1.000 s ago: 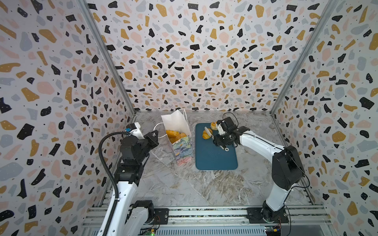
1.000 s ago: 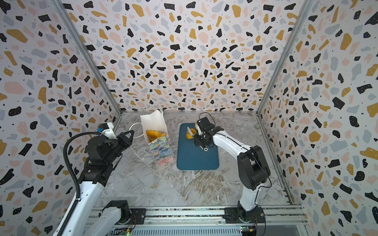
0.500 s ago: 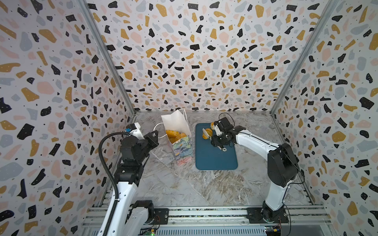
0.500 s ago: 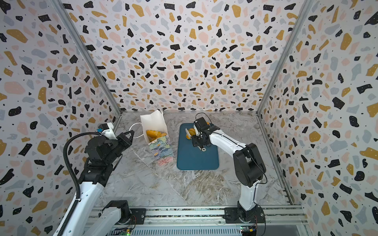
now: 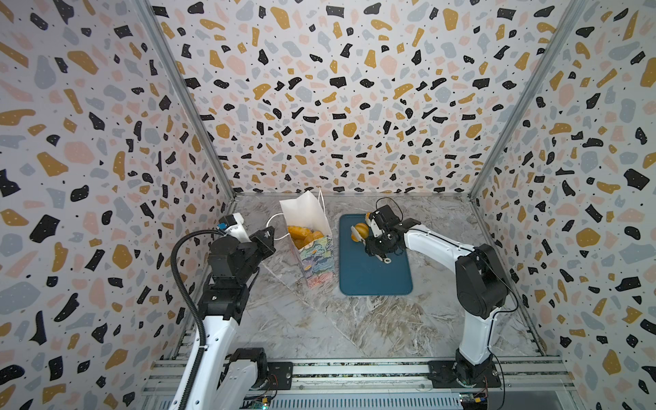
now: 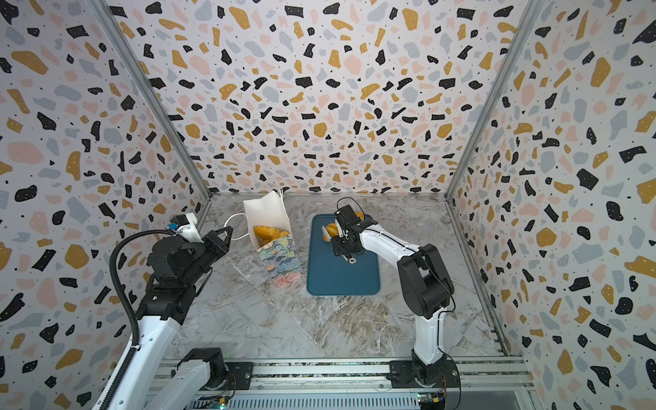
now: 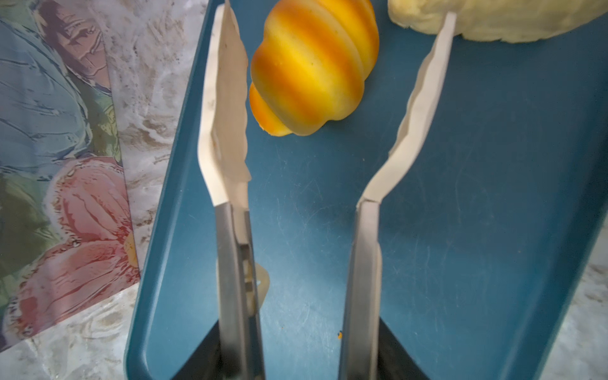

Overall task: Pack bread into a paper bag
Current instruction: Pick up the bread from the tray.

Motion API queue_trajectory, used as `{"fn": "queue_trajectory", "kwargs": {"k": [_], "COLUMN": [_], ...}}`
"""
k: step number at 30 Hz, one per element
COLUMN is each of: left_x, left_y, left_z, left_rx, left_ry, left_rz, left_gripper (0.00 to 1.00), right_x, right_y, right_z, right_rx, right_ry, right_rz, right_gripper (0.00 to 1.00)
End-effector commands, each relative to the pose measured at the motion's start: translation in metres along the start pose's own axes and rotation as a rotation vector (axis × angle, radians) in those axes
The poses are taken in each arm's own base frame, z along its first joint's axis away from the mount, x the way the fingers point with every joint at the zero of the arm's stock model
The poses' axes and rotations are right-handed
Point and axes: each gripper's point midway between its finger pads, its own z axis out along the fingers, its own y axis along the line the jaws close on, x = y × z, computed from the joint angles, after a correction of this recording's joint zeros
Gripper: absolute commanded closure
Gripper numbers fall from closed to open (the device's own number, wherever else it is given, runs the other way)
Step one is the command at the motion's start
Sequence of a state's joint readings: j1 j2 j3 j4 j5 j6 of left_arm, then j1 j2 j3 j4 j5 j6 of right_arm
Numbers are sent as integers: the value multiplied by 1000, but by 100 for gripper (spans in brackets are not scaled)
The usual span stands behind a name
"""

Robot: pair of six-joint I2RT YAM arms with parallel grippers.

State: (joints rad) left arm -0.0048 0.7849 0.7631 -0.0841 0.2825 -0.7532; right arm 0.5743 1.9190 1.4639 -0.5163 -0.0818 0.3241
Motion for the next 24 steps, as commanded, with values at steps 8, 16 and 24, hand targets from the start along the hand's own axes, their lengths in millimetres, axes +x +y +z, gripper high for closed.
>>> {"fn": "queue_trajectory", "kwargs": {"k": [8,16,24], "left_x": [-1,0,-1], "left_y": [-4,-4,-4], "left_z": [-3,-3,-3], "left_rx": [25,26,26], "left_ry": [-9,-9,-11], "left_rz": [6,7,7], "left_gripper": [100,100,100], "right_x": [-20,-27,-20], "right_y": [5,9,9], "right_z": [-8,-10,-2], "right_rx": [-3,-14,-20], "right_ry": [-51,-64,-38], "right_rz": [-12,-16,-17], "right_gripper": [48,49,50]}}
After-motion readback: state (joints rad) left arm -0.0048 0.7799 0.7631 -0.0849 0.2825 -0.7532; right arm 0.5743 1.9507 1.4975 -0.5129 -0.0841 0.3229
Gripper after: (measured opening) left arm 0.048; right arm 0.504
